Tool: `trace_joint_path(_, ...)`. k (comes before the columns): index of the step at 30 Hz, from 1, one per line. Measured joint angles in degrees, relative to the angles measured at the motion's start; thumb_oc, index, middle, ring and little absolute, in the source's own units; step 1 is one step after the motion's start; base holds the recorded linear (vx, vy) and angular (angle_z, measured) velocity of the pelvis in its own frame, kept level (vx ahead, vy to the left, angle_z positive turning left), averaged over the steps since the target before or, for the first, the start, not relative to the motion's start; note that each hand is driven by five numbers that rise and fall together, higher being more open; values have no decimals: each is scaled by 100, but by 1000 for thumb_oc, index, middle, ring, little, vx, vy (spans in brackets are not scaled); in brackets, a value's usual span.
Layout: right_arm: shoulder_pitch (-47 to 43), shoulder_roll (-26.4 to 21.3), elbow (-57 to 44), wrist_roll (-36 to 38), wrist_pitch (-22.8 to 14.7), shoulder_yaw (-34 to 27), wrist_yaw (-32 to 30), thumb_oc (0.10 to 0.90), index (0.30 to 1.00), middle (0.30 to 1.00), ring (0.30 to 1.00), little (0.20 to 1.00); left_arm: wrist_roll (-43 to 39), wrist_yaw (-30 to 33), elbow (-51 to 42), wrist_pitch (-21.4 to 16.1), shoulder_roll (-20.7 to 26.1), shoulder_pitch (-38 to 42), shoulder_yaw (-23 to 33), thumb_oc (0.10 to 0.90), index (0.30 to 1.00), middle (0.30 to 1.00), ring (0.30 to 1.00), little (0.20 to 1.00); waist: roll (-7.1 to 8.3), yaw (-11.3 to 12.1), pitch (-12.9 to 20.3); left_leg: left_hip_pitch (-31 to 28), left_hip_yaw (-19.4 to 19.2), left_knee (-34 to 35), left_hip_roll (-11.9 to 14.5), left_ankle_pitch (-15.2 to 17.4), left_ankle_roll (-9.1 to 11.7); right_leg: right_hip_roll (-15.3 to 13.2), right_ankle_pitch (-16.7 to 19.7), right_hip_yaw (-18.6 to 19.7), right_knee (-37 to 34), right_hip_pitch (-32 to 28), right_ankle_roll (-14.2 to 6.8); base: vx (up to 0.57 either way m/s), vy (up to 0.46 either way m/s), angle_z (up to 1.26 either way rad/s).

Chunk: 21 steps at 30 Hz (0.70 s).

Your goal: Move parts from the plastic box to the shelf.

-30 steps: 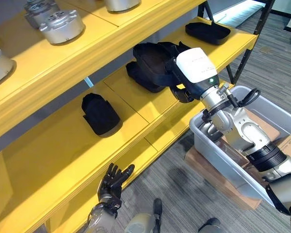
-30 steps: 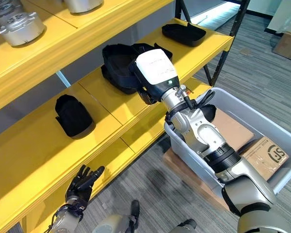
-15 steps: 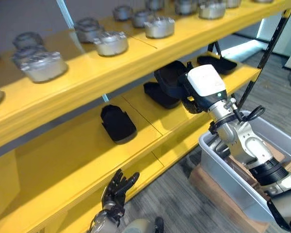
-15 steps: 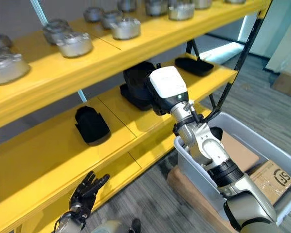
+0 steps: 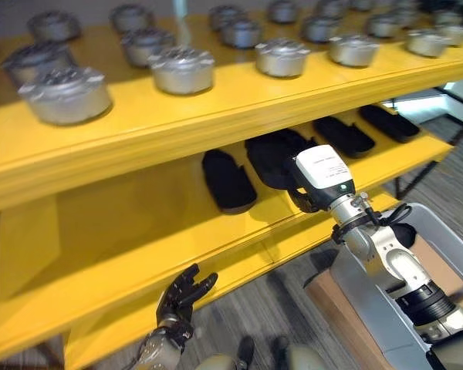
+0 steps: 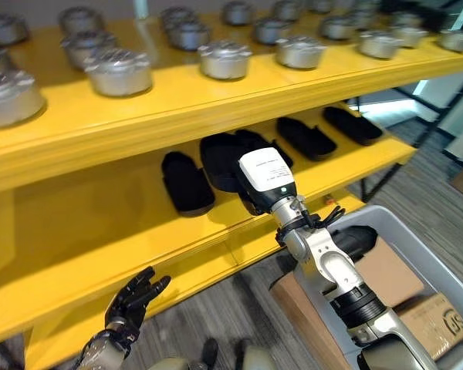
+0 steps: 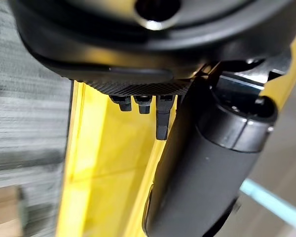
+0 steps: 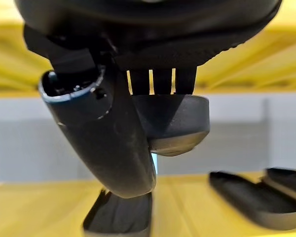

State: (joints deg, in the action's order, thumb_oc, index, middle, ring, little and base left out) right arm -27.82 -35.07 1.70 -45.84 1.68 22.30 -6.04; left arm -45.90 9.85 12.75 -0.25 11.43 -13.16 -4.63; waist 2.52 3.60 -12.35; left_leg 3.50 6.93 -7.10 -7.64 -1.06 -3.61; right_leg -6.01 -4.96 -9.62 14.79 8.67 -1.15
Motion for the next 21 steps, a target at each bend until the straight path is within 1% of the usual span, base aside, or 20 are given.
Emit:
trace_joint_path(1, -21, 17, 6, 41, 17, -5, 8, 400, 300, 300, 300, 300, -1, 11, -9, 0, -61, -54, 104, 900, 1000, 1000, 1000, 1000, -47, 64, -1, -80, -10, 178, 24, -58, -17, -40, 1, -119, -15, -14, -25, 98, -153, 15)
trace_joint_path(2, -59, 49, 6, 111, -57, -7, 9, 400, 300, 300, 300, 300, -14, 93, -51, -74, -99, -187, 280, 900, 1000, 1000, 1000, 1000, -68, 178, 0, -162, -91, 351, 85, -169, 26, -64, 31, -190, -38, -23, -66, 123, -208, -8)
trace_joint_path(4, -90, 67, -24, 113, -169, -6, 8, 400, 300, 300, 300, 300, -56, 122, -47, -106, -69, -323, 453, 900, 1000, 1000, 1000, 1000, -66, 262, 6, -223, -126, 449, 120, -125, -23, -72, 91, -213, -35, -35, -95, 68, -125, -19)
trace_joint_path(5, -101, 63, -83, 117, -157, -13, 1, 400, 300, 300, 300, 300, -56, 126, -48, -107, -43, -366, 491, 900, 1000, 1000, 1000, 1000, -75, 260, 10, -242, -114, 486, 129, -125, -9, -62, 138, -228, -65, -58, -89, 60, -136, -5)
trace_joint_path(6, -114, 62, -116, 155, -148, -14, -1, 400, 300, 300, 300, 300, -56, 137, -47, -108, -27, -384, 496, 900, 1000, 1000, 1000, 1000, -75, 248, 12, -277, -99, 525, 137, -129, 6, -55, 267, -264, -157, -104, -72, 67, -102, 6)
trace_joint_path(7, -122, 52, -139, 158, -150, -18, -4, 400, 300, 300, 300, 300, -59, 188, -43, -109, -39, -390, 498, 900, 1000, 1000, 1000, 1000, -108, 239, 30, -273, -41, 545, 198, -140, 70, -11, 317, -335, -257, -169, -12, 103, -177, 14)
trace_joint_path(8, -133, 51, -140, 159, -145, -19, -7, 400, 300, 300, 300, 300, -61, 213, -42, -109, -38, -387, 495, 900, 1000, 1000, 1000, 1000, -116, 230, 41, -281, -18, 569, 229, -150, 126, -2, 309, -435, -311, -196, -33, 83, -135, 14)
trace_joint_path(9, -141, 48, -139, 159, -143, -18, -7, 400, 300, 300, 300, 300, -62, 217, -36, -110, -40, -383, 499, 900, 1000, 1000, 1000, 1000, -110, 244, 45, -277, 4, 565, 251, -132, 150, 25, 352, -475, -386, -237, 4, 61, -177, 21)
trace_joint_path(11, -222, 21, -139, 216, -106, -21, -7, 400, 300, 300, 300, 300, -67, 235, -79, -123, -45, -391, 490, 900, 1000, 1000, 1000, 1000, -123, 278, 58, -259, 142, 629, 364, -178, 203, 170, 460, -584, -637, -344, 150, 41, -159, 19)
trace_joint_path(15, -253, 12, -136, 220, -82, -22, -8, 400, 300, 300, 300, 300, -70, 241, -90, -147, -46, -383, 485, 900, 1000, 1000, 1000, 1000, -124, 275, 58, -265, 320, 676, 480, -175, 292, 320, 496, -792, -898, -525, 225, 20, -140, 19)
trace_joint_path(17, -360, 20, -82, 331, -85, -8, -30, 400, 300, 300, 300, 300, -70, 236, -95, -187, -38, -365, 461, 900, 1000, 1000, 1000, 1000, -123, 294, 51, -158, 356, 537, 513, -120, 385, 373, 451, -825, -907, -506, 273, -74, -121, 17)
trace_joint_path(18, -453, 18, -81, 368, -91, -6, -33, 400, 300, 300, 300, 300, -70, 234, -102, -189, -56, -335, 440, 900, 1000, 1000, 1000, 1000, -142, 335, 44, -12, 427, 341, 513, -76, 434, 416, 472, -869, -961, -509, 333, -99, -87, 16)
trace_joint_path(20, -694, -20, 14, 387, -93, 64, -57, 400, 300, 300, 300, 300, -71, 204, -102, -198, -40, -242, 370, 900, 1000, 1000, 1000, 1000, -158, 329, 29, 224, 458, -7, 488, 9, 545, 397, 422, -911, -900, -422, 367, -39, -55, 11)
trace_joint_path(21, -858, -14, 112, 387, -98, 123, -69, 400, 300, 300, 300, 300, -74, 204, -103, -198, -45, -217, 349, 900, 1000, 1000, 1000, 1000, -189, 358, 11, 276, 477, -78, 503, 4, 561, 401, 403, -924, -836, -400, 401, 0, -6, 6)
